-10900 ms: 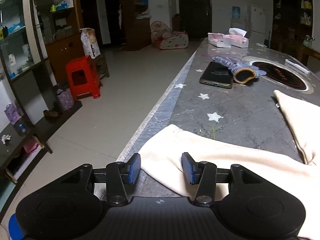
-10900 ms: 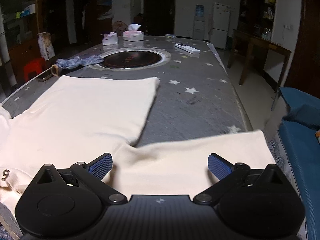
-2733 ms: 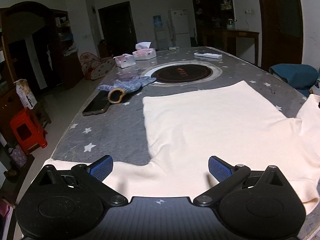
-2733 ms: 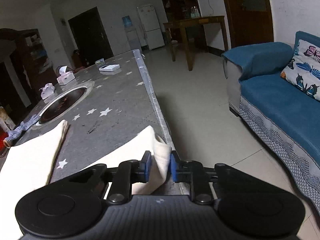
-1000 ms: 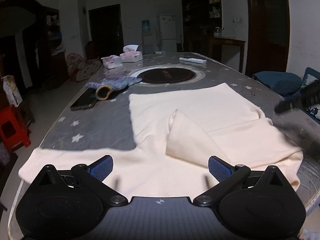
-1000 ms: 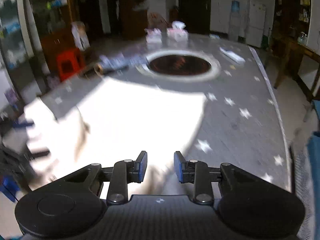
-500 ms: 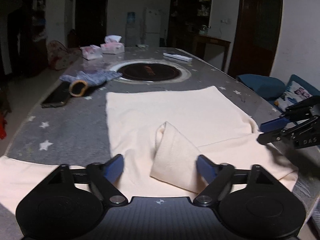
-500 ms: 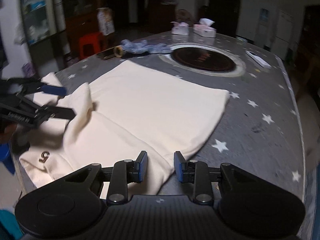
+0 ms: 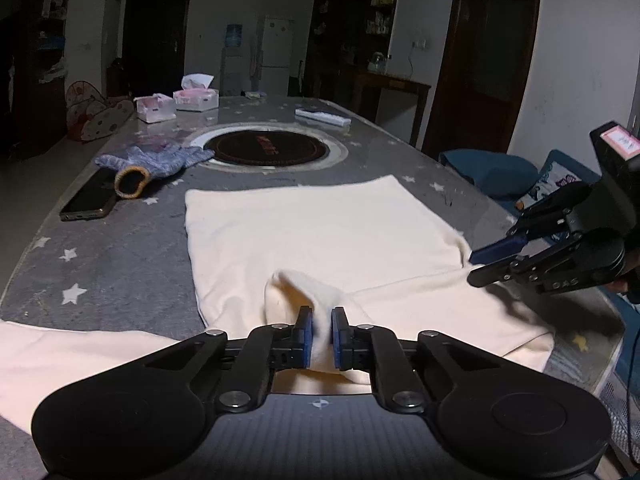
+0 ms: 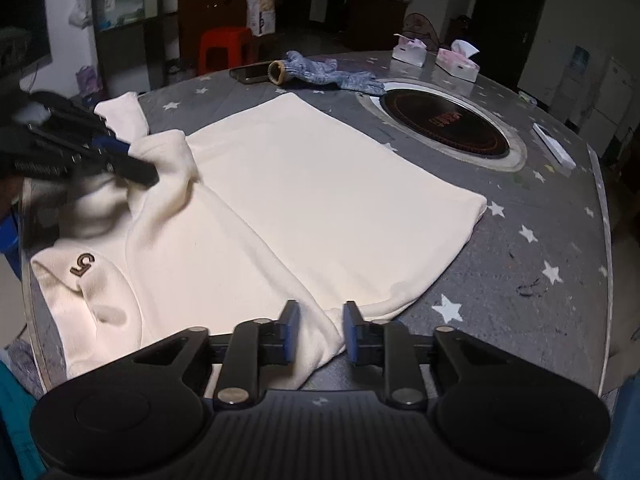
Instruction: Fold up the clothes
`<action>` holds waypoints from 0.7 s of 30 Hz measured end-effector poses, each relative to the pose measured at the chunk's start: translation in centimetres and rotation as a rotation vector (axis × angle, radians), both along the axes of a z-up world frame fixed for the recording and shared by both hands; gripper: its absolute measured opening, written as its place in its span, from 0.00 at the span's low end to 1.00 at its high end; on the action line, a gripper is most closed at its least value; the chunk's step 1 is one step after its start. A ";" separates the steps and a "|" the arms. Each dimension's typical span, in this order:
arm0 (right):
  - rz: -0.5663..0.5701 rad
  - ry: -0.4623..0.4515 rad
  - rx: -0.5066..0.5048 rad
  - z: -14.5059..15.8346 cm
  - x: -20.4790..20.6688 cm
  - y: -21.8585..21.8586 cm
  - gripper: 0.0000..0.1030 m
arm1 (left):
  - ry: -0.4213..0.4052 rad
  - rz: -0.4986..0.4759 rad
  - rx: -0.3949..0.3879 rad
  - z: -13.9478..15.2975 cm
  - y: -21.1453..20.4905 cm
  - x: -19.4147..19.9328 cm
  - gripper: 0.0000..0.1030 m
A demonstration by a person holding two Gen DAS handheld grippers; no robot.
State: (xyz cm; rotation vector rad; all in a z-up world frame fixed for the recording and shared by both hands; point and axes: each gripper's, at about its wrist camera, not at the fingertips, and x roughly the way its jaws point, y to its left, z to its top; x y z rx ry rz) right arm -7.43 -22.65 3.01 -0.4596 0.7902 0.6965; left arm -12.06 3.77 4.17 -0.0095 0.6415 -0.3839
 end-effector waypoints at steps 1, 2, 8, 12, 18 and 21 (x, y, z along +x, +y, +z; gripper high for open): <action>0.006 -0.010 -0.009 0.1 -0.1 0.1 0.12 | -0.006 -0.001 -0.003 0.3 0.0 -0.2 0.11; 0.014 -0.023 -0.019 0.1 -0.3 0.1 0.07 | -0.013 -0.002 -0.006 0.6 -0.1 -0.3 0.11; 0.009 -0.062 -0.070 0.5 -1.6 -0.4 0.00 | -0.055 -0.017 -0.037 2.1 -0.5 -1.1 0.10; -0.074 -0.065 -0.086 0.2 -1.6 -2.0 0.00 | -0.017 0.007 0.008 0.7 -0.5 -0.9 0.10; -0.084 -0.049 0.015 0.9 -1.8 -2.9 0.05 | 0.022 0.041 0.011 -0.2 0.6 -0.8 0.10; -0.026 -0.063 0.022 1.2 -1.7 -1.7 0.09 | 0.022 0.043 0.014 -0.1 0.8 -0.8 0.10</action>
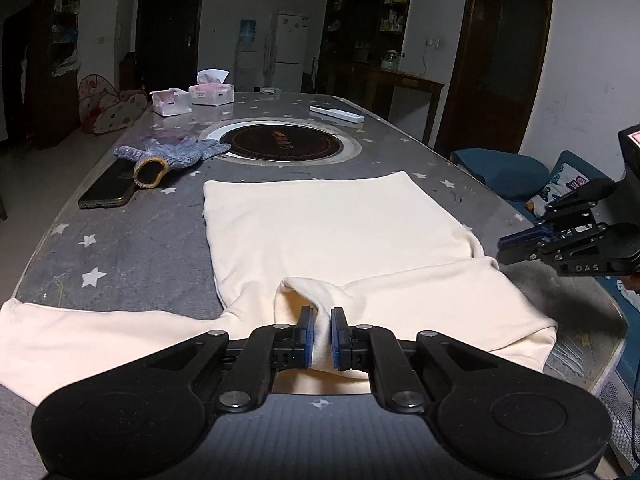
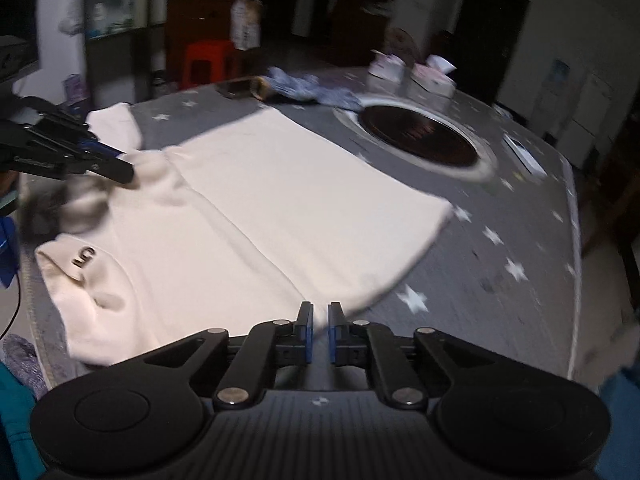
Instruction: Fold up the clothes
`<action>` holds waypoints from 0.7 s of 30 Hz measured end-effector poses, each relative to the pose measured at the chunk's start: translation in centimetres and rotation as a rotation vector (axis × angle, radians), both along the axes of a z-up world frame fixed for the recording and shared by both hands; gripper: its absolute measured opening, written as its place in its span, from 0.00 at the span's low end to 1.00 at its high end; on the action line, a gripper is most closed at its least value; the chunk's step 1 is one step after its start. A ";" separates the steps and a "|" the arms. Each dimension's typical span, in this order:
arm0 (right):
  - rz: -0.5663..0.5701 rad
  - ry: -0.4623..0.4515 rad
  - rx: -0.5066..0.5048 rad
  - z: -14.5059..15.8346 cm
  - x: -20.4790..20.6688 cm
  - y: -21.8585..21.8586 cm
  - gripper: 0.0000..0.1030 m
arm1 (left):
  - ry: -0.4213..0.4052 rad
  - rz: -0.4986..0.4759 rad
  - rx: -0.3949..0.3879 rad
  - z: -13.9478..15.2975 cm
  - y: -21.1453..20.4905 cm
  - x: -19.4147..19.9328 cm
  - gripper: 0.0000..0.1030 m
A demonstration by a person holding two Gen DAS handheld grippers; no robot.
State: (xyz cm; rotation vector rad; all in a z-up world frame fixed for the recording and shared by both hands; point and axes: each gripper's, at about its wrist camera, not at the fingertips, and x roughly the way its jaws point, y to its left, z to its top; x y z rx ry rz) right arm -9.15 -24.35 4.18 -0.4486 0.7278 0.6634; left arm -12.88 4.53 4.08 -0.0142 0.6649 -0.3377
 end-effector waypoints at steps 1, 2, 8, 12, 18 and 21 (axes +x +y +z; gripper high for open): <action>0.016 0.003 0.002 -0.1 0.1 0.5 0.10 | 0.001 0.002 -0.001 0.0 0.1 0.0 0.10; 0.028 0.007 -0.001 -0.3 0.3 0.9 0.10 | 0.002 0.002 -0.001 0.0 0.1 0.0 0.10; 0.050 0.028 -0.038 -1.4 1.0 2.4 0.04 | 0.011 0.004 0.005 -0.2 0.3 -0.2 0.10; 0.004 0.019 -0.048 -0.8 0.7 1.7 0.01 | 0.021 0.007 0.011 -0.7 0.5 -0.2 0.10; -0.103 0.020 -0.065 -1.4 0.9 0.0 0.01 | 0.038 0.027 0.033 -1.3 0.7 -0.2 0.13; -0.089 0.009 -0.024 -0.6 0.0 -0.1 0.07 | 0.034 0.064 0.058 -1.0 1.1 -0.3 0.14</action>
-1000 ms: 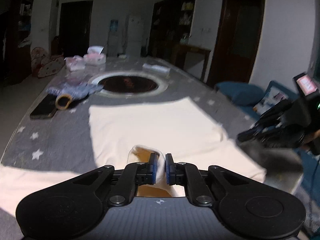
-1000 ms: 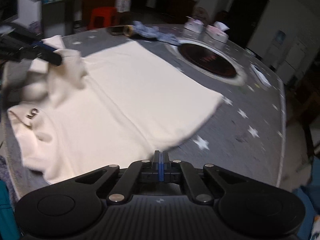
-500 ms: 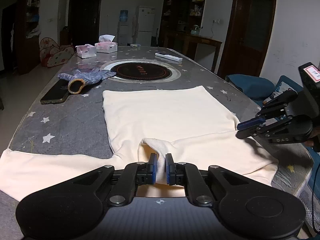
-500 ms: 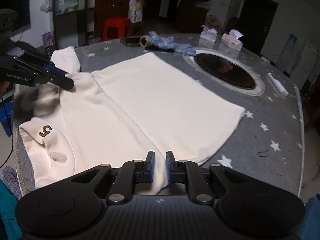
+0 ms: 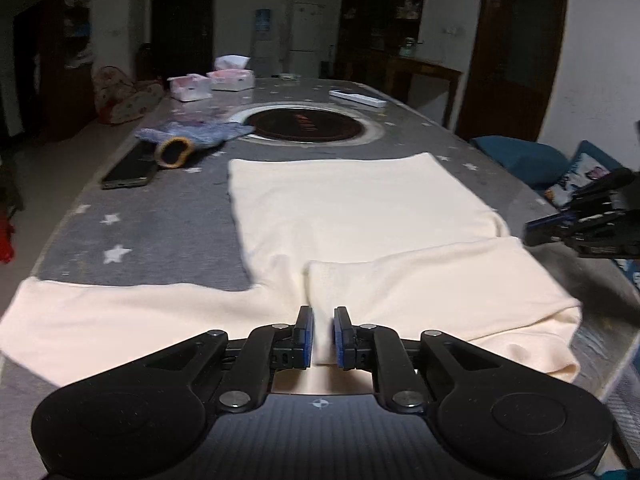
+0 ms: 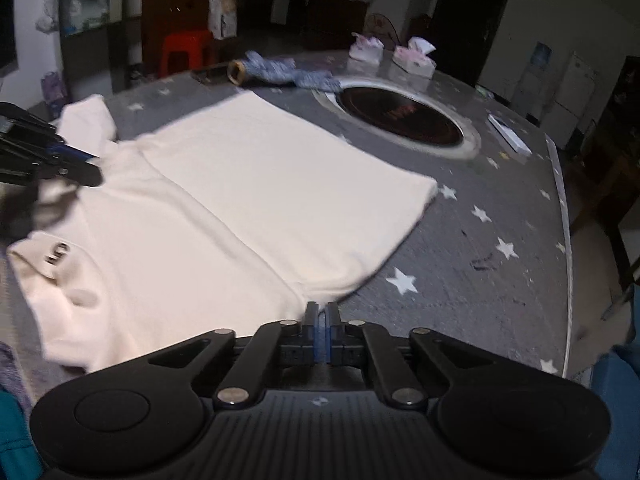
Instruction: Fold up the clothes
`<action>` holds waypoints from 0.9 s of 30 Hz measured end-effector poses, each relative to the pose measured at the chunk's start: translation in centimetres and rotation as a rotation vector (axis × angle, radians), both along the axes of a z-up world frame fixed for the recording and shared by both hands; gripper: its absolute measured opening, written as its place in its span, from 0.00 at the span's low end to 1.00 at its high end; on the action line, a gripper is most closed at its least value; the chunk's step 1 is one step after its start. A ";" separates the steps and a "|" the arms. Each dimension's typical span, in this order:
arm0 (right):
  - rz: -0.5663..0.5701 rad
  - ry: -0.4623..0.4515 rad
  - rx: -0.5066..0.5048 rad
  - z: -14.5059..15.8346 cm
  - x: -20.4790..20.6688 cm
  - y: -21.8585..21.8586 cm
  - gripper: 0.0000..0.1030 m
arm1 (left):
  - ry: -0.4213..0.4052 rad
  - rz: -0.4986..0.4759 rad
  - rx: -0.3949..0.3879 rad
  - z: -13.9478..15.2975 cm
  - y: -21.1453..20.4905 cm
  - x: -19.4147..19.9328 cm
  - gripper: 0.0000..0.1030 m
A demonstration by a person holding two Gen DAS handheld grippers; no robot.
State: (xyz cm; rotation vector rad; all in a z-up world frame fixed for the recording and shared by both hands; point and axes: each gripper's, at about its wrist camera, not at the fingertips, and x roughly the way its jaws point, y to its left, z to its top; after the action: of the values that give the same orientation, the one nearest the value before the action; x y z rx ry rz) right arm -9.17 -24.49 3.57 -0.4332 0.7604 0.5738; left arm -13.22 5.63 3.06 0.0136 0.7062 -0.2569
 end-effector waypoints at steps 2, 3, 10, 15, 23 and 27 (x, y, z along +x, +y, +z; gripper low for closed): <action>0.014 0.001 0.037 0.6 -0.8 0.2 0.10 | -0.005 0.020 0.011 0.3 0.3 -0.3 0.14; 0.033 0.007 0.058 0.7 -1.2 0.4 0.10 | -0.015 0.025 0.015 0.5 0.3 -0.6 0.14; 0.107 0.050 0.100 -0.6 -3.4 2.2 0.22 | -0.042 -0.041 0.003 0.5 -1.1 -1.6 0.14; 0.097 0.048 0.093 -0.8 -3.7 2.5 0.29 | -0.031 -0.033 -0.012 0.0 -0.7 -1.6 0.16; 0.094 0.048 0.124 -1.0 -2.7 3.7 0.37 | -0.067 0.275 0.010 0.3 4.9 -2.5 0.35; 0.088 0.057 0.123 -1.5 -2.7 4.0 0.39 | -0.082 0.482 0.048 0.0 8.8 -2.4 0.41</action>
State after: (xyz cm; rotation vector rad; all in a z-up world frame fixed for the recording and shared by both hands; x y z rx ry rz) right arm -11.91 -20.45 2.07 -0.3392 0.7592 0.7138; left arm -15.59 14.45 3.04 -0.0995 0.6132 0.2214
